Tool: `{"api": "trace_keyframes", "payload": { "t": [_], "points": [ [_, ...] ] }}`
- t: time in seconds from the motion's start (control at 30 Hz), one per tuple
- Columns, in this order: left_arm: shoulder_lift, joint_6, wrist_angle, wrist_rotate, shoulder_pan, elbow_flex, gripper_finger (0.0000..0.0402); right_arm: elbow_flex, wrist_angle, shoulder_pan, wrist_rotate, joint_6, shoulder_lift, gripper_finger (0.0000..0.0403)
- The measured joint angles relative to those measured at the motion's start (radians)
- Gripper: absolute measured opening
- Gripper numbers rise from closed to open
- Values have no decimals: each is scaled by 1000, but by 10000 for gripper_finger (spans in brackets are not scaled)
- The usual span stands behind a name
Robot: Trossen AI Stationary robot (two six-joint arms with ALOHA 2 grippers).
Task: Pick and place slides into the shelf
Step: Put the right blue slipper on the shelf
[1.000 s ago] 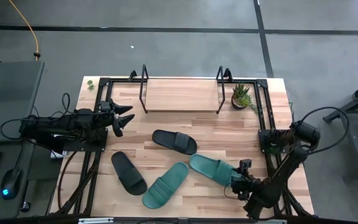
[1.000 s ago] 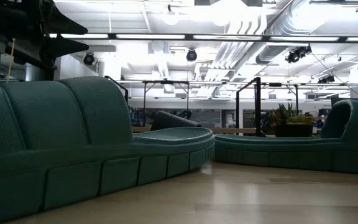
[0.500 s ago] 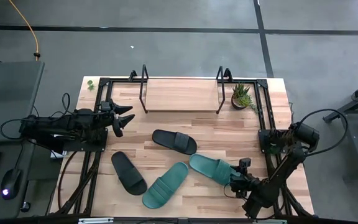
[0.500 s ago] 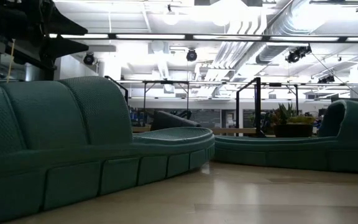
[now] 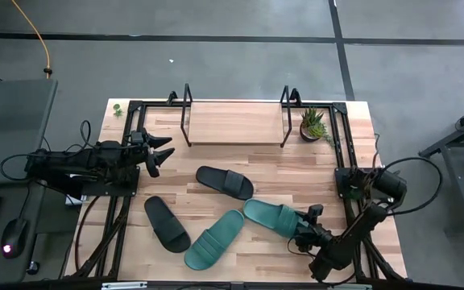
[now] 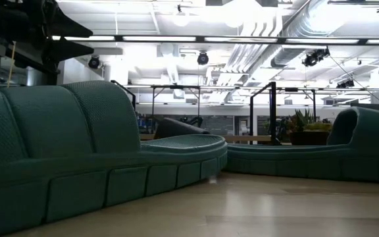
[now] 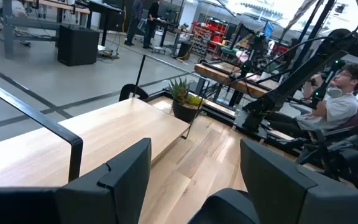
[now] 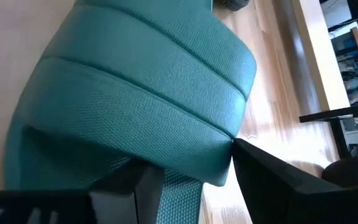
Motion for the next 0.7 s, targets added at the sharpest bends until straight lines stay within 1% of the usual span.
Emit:
{"api": "trace_keyframes", "payload": {
  "t": [0.1,0.2,0.3,0.47,0.5,0.7],
  "points": [
    [0,0,0,0,0,0,227,0,-7,-2,8,28,0,168],
    [0,0,-1,0,0,0,227,0,-13,-2,14,35,0,143],
    [0,0,-1,0,0,0,227,0,-31,-2,17,59,0,104],
    [0,0,-2,0,0,0,227,0,-86,-3,10,119,0,22],
    [0,0,-2,0,0,0,227,0,-102,-4,2,131,0,12],
    [0,0,-4,0,0,0,227,0,-239,-2,-47,251,0,6]
  ]
}}
